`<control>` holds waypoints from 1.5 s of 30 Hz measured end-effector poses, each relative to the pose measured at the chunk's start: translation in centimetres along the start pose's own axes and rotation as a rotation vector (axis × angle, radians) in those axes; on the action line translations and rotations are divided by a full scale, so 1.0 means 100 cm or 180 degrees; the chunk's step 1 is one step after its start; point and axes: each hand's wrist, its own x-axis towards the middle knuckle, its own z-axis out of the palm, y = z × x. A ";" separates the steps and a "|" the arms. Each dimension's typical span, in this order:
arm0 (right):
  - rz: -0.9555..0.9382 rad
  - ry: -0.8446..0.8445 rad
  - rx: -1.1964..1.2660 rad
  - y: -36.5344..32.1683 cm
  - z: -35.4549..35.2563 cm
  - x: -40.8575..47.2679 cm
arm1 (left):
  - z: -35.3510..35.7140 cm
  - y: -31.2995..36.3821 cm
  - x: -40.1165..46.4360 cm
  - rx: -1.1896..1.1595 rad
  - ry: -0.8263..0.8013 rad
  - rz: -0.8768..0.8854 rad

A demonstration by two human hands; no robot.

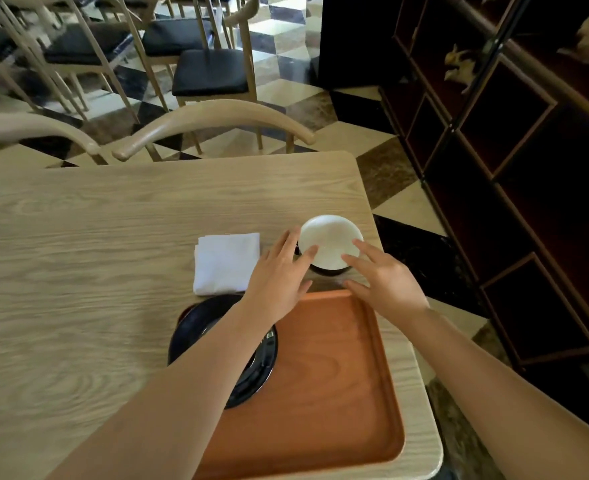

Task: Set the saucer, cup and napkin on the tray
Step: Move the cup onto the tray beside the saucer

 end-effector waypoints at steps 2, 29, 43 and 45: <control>0.0000 0.0061 0.0024 0.000 0.004 0.002 | -0.001 0.001 0.004 -0.0183 0.0137 -0.0125; -0.0321 0.0461 0.0309 -0.018 -0.002 -0.094 | 0.003 0.049 -0.102 -0.1346 0.0740 -0.0406; -0.0465 0.0130 -0.0043 -0.010 -0.009 -0.081 | 0.013 0.039 -0.095 -0.1192 0.1009 -0.0243; -0.0441 0.0142 -0.0055 -0.012 -0.010 -0.081 | 0.013 0.039 -0.096 -0.1151 0.0992 -0.0255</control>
